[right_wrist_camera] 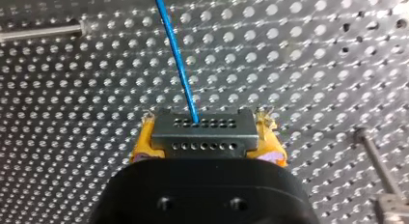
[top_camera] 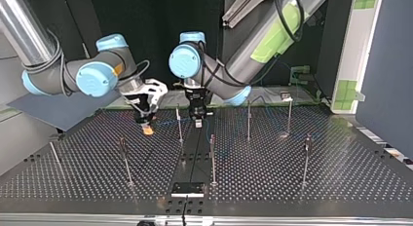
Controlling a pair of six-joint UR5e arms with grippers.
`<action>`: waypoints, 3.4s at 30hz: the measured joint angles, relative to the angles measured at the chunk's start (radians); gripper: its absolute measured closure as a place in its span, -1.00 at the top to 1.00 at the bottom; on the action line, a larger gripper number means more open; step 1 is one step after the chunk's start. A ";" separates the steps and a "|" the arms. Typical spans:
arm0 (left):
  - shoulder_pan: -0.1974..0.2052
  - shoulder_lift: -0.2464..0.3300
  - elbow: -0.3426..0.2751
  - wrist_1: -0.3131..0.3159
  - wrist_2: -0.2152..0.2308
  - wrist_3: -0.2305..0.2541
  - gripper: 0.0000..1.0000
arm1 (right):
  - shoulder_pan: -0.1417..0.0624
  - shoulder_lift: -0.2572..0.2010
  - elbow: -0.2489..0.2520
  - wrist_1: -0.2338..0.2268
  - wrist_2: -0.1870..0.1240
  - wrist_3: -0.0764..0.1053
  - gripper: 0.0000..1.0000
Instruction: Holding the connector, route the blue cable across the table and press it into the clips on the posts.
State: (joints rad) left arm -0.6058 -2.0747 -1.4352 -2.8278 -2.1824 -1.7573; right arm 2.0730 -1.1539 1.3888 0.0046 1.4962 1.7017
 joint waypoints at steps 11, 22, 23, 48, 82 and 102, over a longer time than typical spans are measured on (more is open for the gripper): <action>-0.040 0.000 -0.099 0.100 -0.004 -0.005 -1.00 | 0.000 -0.001 0.098 -0.096 0.007 -0.009 -1.00; -0.050 -0.008 -0.193 0.193 0.042 -0.006 -1.00 | -0.001 0.002 0.191 -0.188 0.012 -0.013 -1.00; -0.047 -0.009 -0.204 0.204 0.052 -0.006 -1.00 | -0.001 0.003 0.197 -0.194 0.012 -0.013 -1.00; -0.021 -0.076 -0.312 0.347 0.194 -0.032 -1.00 | -0.028 0.025 0.357 -0.340 0.011 0.004 -1.00; 0.049 -0.151 -0.167 0.247 0.286 -0.043 -1.00 | -0.128 0.088 0.310 -0.351 -0.044 0.009 -1.00; 0.076 -0.180 -0.027 0.171 0.288 -0.031 -1.00 | -0.147 0.139 0.254 -0.363 -0.110 0.004 -1.00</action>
State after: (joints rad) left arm -0.5302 -2.2552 -1.4623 -2.6567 -1.8945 -1.7883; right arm 1.9262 -1.0146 1.6426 -0.3589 1.3858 1.7062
